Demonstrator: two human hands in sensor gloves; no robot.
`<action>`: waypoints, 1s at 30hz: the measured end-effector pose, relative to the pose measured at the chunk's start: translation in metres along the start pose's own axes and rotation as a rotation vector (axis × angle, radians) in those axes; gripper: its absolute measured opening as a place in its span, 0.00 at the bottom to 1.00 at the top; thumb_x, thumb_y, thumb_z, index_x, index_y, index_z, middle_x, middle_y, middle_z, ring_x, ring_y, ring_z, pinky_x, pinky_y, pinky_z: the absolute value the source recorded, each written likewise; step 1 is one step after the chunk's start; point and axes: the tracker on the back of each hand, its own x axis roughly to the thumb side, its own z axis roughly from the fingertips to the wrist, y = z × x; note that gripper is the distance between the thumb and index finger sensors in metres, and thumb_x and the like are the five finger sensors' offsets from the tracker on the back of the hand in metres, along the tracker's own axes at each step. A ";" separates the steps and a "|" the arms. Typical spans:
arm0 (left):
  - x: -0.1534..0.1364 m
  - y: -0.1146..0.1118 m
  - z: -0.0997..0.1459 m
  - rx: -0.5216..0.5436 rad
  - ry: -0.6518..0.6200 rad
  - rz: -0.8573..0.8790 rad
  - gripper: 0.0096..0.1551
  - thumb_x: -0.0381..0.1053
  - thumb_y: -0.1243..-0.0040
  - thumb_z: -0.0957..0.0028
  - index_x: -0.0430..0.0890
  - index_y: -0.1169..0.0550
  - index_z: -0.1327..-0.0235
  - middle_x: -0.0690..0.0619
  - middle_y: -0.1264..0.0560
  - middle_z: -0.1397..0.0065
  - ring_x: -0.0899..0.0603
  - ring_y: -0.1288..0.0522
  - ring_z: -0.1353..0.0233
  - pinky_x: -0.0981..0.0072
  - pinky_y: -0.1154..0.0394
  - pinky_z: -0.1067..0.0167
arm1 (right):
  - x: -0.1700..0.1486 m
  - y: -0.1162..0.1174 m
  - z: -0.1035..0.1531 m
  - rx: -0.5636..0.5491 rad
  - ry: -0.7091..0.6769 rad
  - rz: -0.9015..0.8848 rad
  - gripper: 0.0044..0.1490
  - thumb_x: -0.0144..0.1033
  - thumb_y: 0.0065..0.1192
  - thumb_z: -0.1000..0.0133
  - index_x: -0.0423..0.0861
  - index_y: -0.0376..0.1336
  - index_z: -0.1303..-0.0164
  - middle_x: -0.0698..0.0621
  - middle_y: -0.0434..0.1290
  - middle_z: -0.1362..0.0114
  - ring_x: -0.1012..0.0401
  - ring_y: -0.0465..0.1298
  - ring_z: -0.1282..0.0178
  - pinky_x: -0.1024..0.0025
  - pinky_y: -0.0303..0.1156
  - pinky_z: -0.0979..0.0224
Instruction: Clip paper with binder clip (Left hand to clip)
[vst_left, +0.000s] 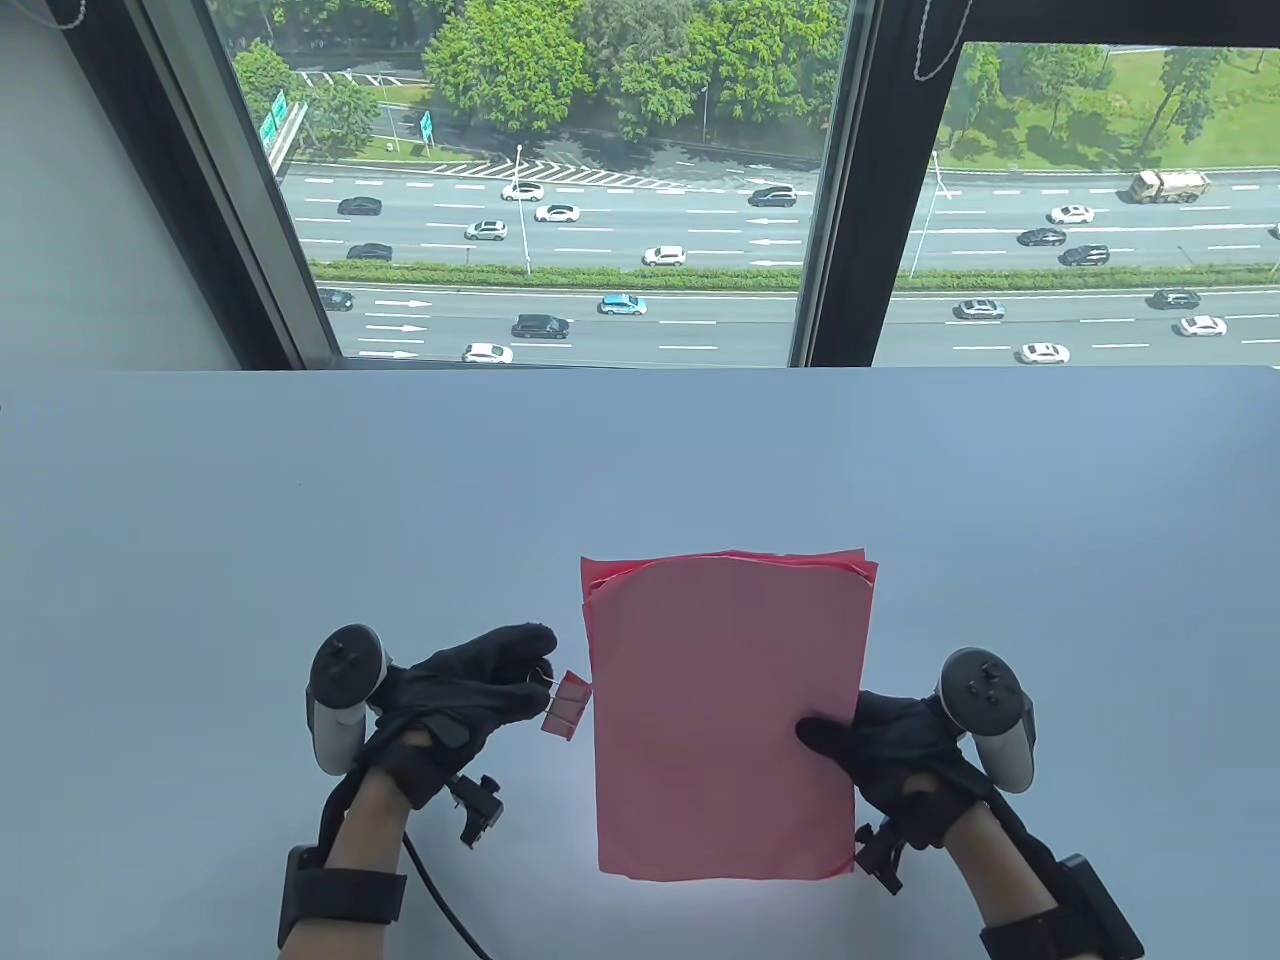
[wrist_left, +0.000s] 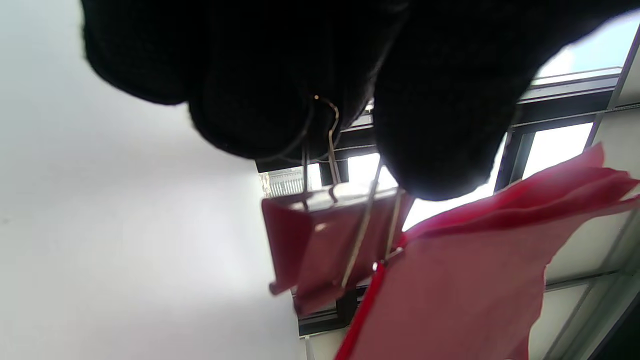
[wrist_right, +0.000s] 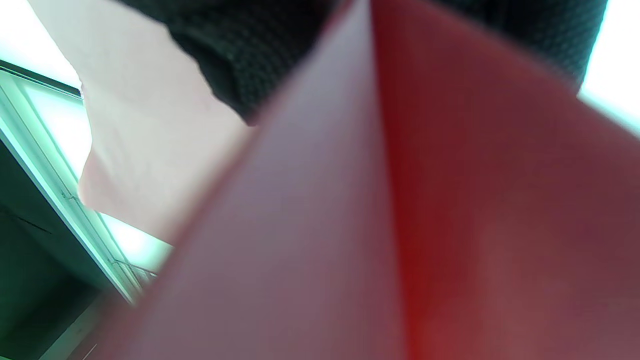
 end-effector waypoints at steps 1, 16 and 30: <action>0.001 -0.001 0.000 -0.005 -0.001 0.000 0.42 0.57 0.18 0.64 0.45 0.19 0.35 0.47 0.16 0.42 0.43 0.15 0.53 0.43 0.22 0.47 | 0.000 0.000 0.000 -0.002 0.001 0.004 0.25 0.37 0.71 0.53 0.45 0.76 0.46 0.50 0.87 0.55 0.50 0.86 0.57 0.46 0.75 0.43; 0.000 0.002 0.000 0.007 -0.009 0.028 0.40 0.58 0.18 0.65 0.45 0.17 0.37 0.47 0.15 0.44 0.49 0.15 0.64 0.48 0.19 0.52 | 0.000 -0.001 0.001 -0.005 -0.002 0.008 0.25 0.36 0.71 0.53 0.45 0.76 0.46 0.50 0.87 0.54 0.50 0.86 0.57 0.45 0.75 0.43; 0.008 0.000 0.004 0.091 -0.014 0.020 0.42 0.58 0.18 0.64 0.44 0.18 0.35 0.46 0.16 0.42 0.51 0.16 0.68 0.49 0.19 0.55 | 0.004 0.008 0.001 0.007 -0.024 0.101 0.25 0.37 0.71 0.52 0.44 0.76 0.45 0.49 0.87 0.54 0.49 0.86 0.56 0.45 0.75 0.44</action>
